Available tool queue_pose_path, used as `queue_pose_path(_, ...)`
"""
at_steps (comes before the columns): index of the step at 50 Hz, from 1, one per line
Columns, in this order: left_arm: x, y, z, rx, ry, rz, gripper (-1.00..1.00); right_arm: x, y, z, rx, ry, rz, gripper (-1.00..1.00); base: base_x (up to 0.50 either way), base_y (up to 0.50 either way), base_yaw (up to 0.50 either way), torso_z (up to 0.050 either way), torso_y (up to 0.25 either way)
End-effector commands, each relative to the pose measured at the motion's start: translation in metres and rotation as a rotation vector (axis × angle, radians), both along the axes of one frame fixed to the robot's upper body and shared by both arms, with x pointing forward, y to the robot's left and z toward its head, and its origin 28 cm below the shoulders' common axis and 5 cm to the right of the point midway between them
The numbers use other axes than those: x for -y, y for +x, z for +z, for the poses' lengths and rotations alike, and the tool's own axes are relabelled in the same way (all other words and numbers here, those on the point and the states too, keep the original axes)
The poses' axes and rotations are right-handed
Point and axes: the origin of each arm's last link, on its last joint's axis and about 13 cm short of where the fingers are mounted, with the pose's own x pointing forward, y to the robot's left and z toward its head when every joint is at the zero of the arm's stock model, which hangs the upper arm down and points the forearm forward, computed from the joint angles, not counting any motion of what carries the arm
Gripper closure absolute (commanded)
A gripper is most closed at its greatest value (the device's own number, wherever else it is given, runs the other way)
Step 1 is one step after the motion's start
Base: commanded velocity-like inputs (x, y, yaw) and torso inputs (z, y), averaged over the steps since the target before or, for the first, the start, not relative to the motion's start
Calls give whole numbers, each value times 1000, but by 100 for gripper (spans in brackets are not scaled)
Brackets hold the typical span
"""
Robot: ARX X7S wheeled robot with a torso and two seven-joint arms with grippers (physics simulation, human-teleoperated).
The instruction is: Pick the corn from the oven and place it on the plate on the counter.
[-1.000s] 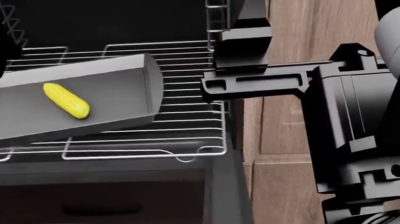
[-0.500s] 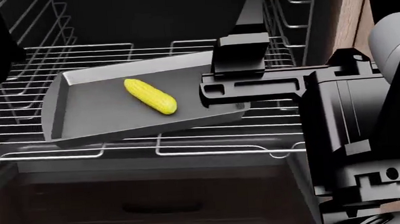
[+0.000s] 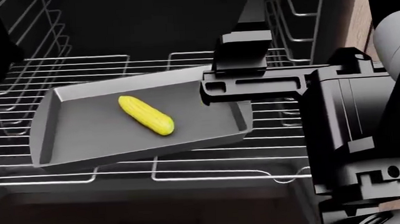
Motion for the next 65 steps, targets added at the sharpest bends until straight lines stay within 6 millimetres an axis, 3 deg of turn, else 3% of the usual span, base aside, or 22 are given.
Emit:
queue_pose_path(1,2,-1,0,0,-2,-10,-100,0,0,0,-4,0,0,-100,434,-327,0,0,0)
queue_pose_path(14,2,-1,0,2,-7,-14,-100,0,0,-1,0,14,2,-100,463,-236,0,0,0)
queue_pose_path(65,4,-1,5,13,-8,-24,-100,2,0,5,26,26,8,-100,74,-49,0,-1,0)
